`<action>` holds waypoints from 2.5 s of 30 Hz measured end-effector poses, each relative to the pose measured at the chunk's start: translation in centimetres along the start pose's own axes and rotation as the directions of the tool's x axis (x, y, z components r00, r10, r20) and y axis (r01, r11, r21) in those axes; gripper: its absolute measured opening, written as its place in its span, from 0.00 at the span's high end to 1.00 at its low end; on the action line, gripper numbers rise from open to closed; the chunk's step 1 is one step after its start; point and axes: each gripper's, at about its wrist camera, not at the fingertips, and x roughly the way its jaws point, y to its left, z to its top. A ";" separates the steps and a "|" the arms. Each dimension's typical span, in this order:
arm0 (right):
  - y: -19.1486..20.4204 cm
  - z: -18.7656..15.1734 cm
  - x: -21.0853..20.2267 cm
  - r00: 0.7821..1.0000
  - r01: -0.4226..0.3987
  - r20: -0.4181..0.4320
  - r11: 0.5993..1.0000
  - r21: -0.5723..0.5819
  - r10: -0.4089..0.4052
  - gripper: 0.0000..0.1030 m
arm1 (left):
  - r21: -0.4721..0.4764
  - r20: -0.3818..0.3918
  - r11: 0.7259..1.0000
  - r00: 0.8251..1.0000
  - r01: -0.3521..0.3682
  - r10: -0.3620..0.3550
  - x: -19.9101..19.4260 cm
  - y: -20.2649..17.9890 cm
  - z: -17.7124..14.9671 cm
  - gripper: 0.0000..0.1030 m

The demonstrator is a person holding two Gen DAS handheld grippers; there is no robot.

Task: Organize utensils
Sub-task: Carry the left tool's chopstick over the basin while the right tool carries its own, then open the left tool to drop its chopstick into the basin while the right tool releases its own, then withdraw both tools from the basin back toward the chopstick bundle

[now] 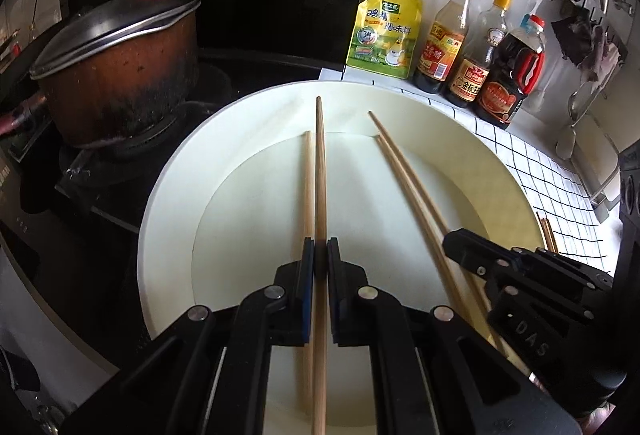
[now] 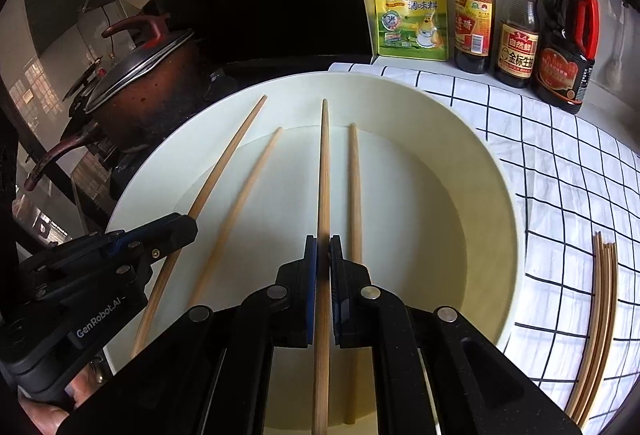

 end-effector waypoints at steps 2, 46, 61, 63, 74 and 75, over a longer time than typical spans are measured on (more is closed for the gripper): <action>-0.2 0.0 -0.4 1.000 0.006 0.012 1.000 0.008 -0.006 0.89 | -0.012 0.006 1.000 1.000 -0.006 0.006 -0.2 0.3 -0.1 0.82; -6.9 -7.7 -13.3 0.978 0.100 0.169 0.988 0.119 -0.120 0.75 | 0.123 0.109 0.992 0.994 0.018 -0.032 -7.2 -9.1 -5.6 0.40; -15.8 -11.3 -17.0 0.954 0.229 0.147 0.950 0.213 -0.262 0.73 | 0.229 0.054 0.966 0.990 0.117 -0.133 -5.7 -17.2 -7.8 0.36; -16.9 -11.7 -16.9 0.952 0.241 0.136 0.945 0.219 -0.275 0.73 | 0.237 0.046 0.963 0.989 0.127 -0.142 -5.3 -18.2 -8.0 0.36; -21.1 -13.3 -13.6 0.955 0.278 0.038 0.933 0.230 -0.293 0.69 | 0.268 -0.006 0.949 0.985 0.165 -0.170 -1.2 -22.9 -8.9 0.30; -21.3 -13.3 -13.3 0.956 0.276 0.030 0.934 0.227 -0.291 0.69 | 0.269 -0.008 0.949 0.986 0.164 -0.168 -1.0 -23.0 -9.0 0.30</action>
